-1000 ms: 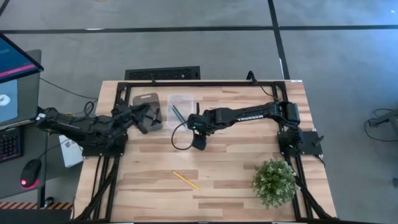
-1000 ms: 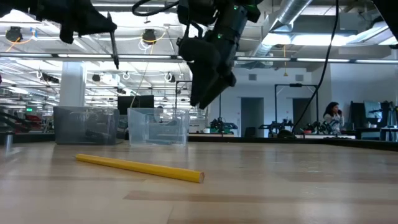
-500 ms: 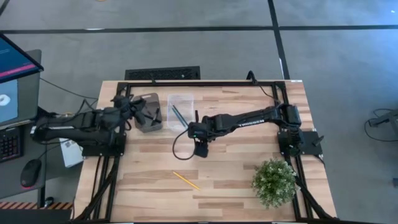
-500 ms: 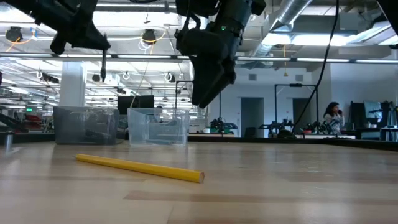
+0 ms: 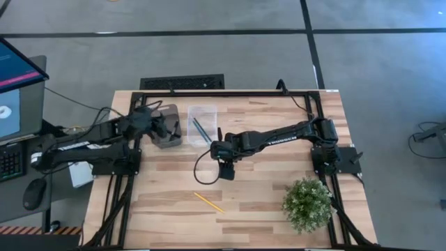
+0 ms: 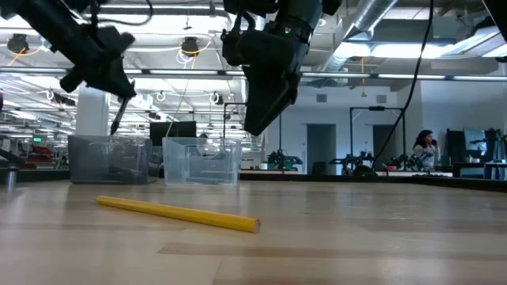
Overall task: Sort pens & pencils
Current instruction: Put the black pen into the black bin
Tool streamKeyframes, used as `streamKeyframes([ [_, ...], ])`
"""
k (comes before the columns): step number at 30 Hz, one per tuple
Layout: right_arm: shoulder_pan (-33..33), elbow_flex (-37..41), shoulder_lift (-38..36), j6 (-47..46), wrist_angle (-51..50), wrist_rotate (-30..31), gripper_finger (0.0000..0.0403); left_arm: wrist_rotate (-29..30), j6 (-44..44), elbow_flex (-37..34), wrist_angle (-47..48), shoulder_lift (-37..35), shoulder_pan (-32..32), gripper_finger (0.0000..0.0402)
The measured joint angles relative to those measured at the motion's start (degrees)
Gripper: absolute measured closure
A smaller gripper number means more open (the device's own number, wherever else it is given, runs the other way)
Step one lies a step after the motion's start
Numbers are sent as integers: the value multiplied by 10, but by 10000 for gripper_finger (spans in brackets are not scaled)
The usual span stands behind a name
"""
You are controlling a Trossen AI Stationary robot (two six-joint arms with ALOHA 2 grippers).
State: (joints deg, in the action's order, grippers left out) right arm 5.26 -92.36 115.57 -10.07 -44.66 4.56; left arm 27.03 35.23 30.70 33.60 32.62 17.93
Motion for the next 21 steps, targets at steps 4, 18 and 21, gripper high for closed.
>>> streamKeyframes([
  [4, 0, 0, 0, 0, 2, 0, 158, -32, -15, 0, 8, 53, 34, 369],
  [18, 0, 0, 0, -1, 3, 0, 158, -158, -72, 0, 14, 196, 148, 368],
  [21, 0, 0, 0, -1, 3, 0, 159, -168, -78, 0, 14, 216, 165, 367],
])
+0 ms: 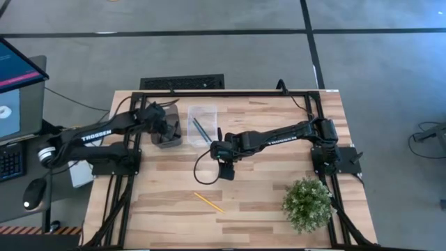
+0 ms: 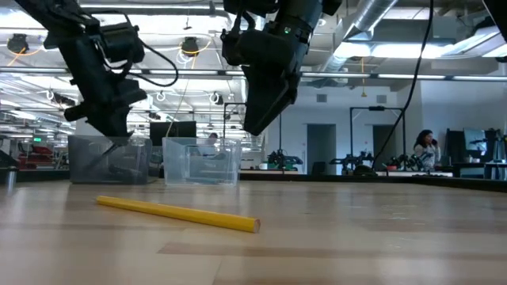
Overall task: Sort pens & pencils
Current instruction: Put the black pen into the black bin, then put the yellow pencil into the transparent bin
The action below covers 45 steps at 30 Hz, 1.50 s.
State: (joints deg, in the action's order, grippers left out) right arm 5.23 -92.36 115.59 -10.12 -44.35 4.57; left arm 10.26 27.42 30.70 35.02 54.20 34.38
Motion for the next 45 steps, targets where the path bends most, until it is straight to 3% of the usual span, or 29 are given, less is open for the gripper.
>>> streamKeyframes([
  [11, 0, 0, 0, 1, 0, 0, 159, 0, -47, 0, -12, 17, 27, 342],
  [22, 0, 0, 0, 1, 0, 0, 159, 0, -71, 0, -29, 17, 26, 341],
  [29, 0, 0, 0, 0, -2, 0, 159, 6, -131, 64, -29, 12, 25, 341],
  [35, 0, 0, 0, -10, -2, 0, 159, 6, -179, 111, -97, -49, -8, 340],
  [45, 0, 0, 0, -19, -2, 0, 159, 6, -197, 91, -152, -237, -114, 340],
])
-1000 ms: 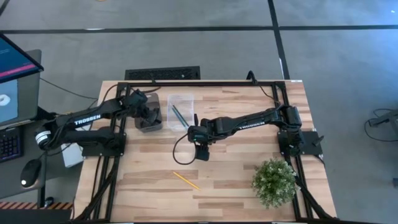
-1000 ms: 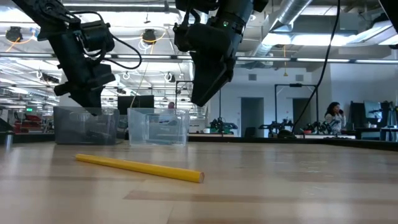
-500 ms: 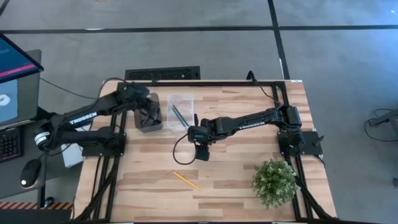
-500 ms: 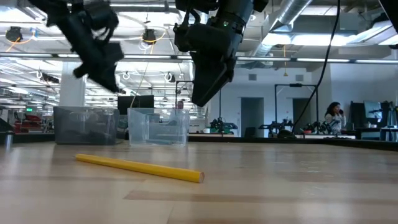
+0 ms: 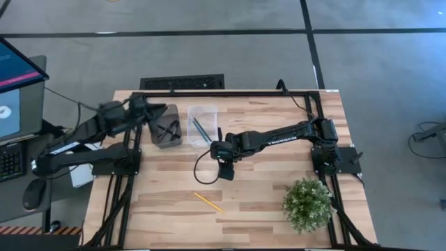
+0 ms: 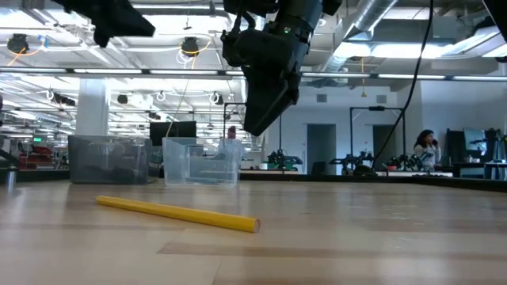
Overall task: Sort pens & pencils
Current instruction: Put the yellow pencil into the transparent bin
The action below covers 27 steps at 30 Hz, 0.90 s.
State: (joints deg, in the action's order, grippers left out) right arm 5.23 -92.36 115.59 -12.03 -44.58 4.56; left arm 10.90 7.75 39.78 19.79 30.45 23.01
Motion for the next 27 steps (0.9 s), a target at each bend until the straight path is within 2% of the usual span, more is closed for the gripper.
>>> streamKeyframes([
  [7, 8, 0, 0, 0, 1, -9, 159, 0, 3, -81, -15, -117, -64, 340],
  [13, 24, 0, 0, -1, 9, -30, 159, -18, 9, -158, -64, -182, -91, 340],
  [22, 31, 0, 0, -22, 42, -32, 159, -160, 1, -224, -227, -219, -131, 340],
  [27, 31, 0, 0, -35, 53, -32, 159, -162, -40, -231, -227, -219, -161, 340],
])
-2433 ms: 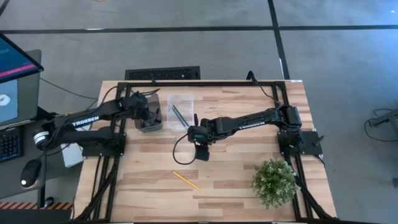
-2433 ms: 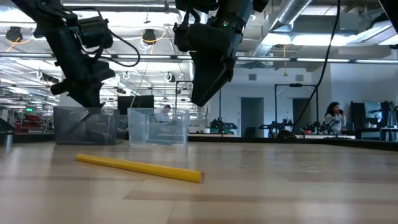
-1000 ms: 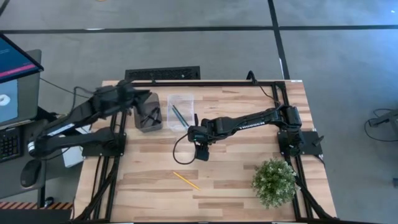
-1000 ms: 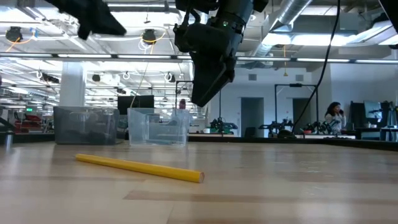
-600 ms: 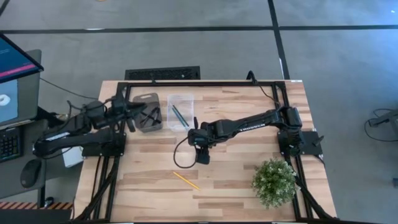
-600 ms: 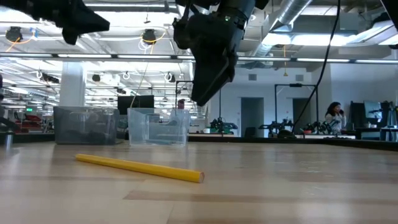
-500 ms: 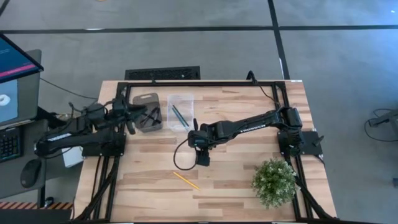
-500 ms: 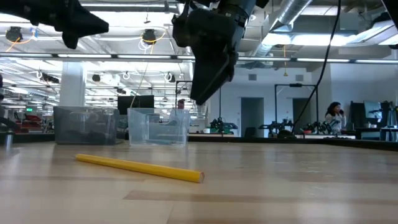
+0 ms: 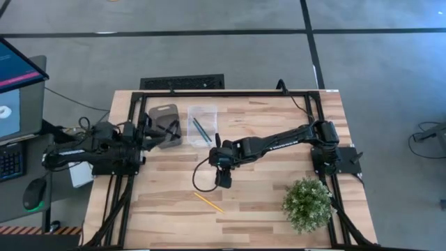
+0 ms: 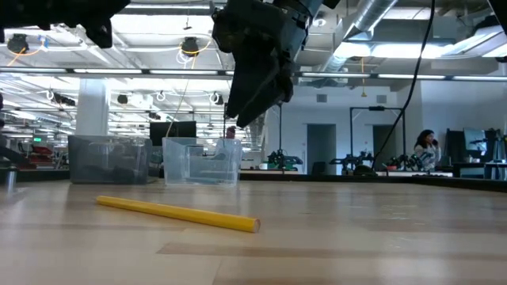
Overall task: Sort pens & pencils
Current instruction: Put the yellow pencil into the transparent bin
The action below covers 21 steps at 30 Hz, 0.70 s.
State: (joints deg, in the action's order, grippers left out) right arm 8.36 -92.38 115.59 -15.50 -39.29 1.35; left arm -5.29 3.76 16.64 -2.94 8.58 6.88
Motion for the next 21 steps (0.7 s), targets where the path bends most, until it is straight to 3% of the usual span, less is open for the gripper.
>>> streamKeyframes([
  [5, 0, 0, 0, -34, 24, 0, 159, 16, -40, 0, 7, 0, -32, 340],
  [13, 2, 0, 0, -36, 29, 0, 159, 118, -46, 0, 51, 0, -85, 340],
  [21, 27, 0, 0, -63, 97, 2, 159, 132, -55, 0, 66, 0, -127, 340],
])
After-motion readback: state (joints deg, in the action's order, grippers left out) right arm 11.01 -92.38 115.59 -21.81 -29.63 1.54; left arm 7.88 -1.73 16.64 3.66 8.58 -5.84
